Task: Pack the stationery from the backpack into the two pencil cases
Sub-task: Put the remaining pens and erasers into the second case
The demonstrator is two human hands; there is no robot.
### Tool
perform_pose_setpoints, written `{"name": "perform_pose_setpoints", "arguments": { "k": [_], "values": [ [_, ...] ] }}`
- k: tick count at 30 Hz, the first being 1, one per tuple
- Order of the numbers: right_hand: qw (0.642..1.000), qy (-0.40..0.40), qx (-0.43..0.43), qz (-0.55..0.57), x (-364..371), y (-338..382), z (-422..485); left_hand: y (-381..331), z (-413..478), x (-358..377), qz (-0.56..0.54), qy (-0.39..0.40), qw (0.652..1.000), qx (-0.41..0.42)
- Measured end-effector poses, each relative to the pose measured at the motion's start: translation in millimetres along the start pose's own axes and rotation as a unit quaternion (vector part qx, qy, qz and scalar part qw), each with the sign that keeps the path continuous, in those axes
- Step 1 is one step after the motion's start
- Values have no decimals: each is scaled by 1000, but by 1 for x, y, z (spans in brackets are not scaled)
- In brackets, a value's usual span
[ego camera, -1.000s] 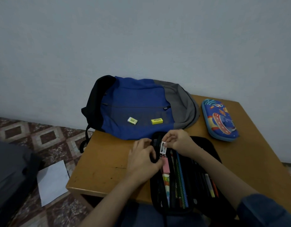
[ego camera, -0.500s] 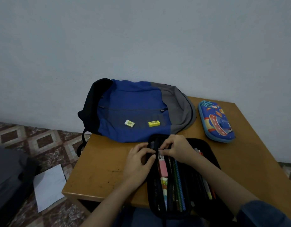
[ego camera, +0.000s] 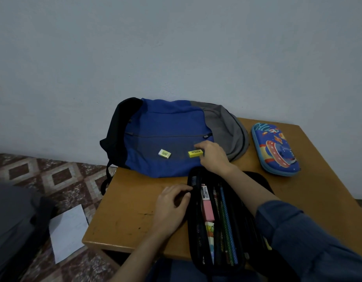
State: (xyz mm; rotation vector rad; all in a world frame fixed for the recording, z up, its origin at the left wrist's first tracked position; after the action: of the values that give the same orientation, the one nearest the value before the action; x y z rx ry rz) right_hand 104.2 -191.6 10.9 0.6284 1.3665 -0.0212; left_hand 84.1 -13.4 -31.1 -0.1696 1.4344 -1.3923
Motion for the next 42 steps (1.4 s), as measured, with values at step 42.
{"name": "perform_pose_setpoints", "arguments": {
  "k": [42],
  "values": [
    [977,-32,9,210,-6,-20,-80,-26,5,-4,-12,23,996,-82]
  ]
}}
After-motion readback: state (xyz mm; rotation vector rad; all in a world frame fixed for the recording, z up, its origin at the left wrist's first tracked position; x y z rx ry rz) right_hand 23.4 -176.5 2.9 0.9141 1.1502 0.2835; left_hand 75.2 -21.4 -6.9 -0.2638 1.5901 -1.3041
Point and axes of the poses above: each hand's wrist, its own z-axis towards the middle knuckle, its own x-axis out of the palm, y = z × x, the point moved 7 cm from there along z, towards the middle knuckle, and after that the axes turned 6 degrees about z, right-handed, at the moved point
